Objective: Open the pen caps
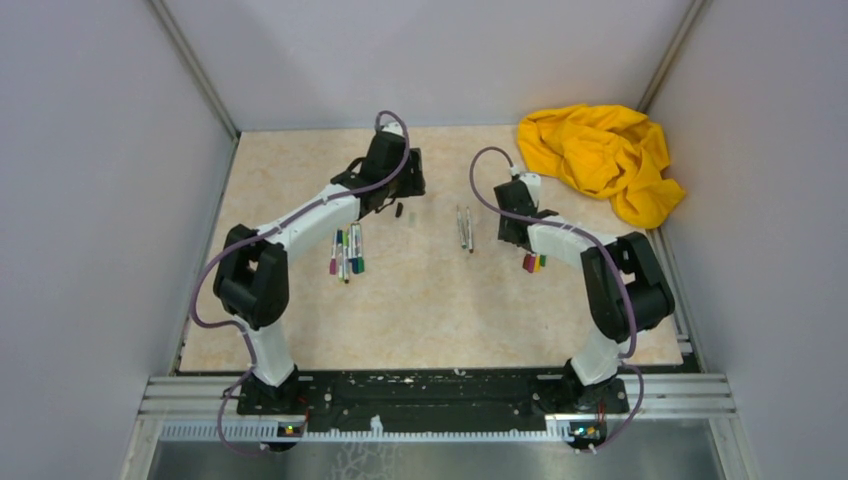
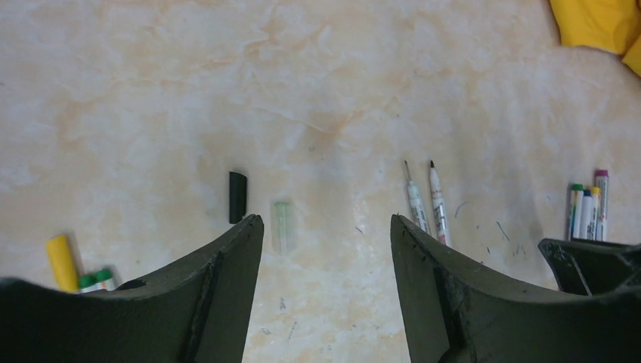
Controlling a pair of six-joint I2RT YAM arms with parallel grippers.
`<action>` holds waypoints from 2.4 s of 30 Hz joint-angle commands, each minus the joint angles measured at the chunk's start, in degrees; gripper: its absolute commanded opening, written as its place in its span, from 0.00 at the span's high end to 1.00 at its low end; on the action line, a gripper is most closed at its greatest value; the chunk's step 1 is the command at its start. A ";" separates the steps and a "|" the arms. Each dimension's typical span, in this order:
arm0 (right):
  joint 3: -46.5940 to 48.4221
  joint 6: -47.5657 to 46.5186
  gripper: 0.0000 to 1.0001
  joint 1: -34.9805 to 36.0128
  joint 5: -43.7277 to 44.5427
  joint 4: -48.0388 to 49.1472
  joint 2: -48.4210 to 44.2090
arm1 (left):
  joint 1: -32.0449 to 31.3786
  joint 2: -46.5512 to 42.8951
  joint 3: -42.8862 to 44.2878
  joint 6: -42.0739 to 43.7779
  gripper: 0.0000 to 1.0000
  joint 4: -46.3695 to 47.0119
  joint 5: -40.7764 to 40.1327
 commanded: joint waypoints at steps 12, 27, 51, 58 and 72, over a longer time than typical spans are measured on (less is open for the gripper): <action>0.85 0.26 0.64 -4.36 3.43 -0.21 -2.21 | -3.50 -2.61 -4.42 0.00 0.31 9.45 3.92; 2.25 -0.66 0.64 -6.47 1.53 1.05 1.31 | -3.74 -2.29 -4.80 0.28 0.31 10.05 3.85; 5.93 -0.56 0.75 -7.80 -1.60 -2.52 7.11 | -3.79 -1.70 -5.29 0.63 0.31 10.25 3.17; 5.50 -0.77 1.00 -7.90 -3.74 -3.23 6.57 | -3.85 -2.65 -6.49 0.37 0.31 10.34 3.60; 4.01 3.83 1.00 -2.02 -18.25 14.80 -6.31 | -3.78 -6.99 -17.36 -5.04 0.28 23.33 24.08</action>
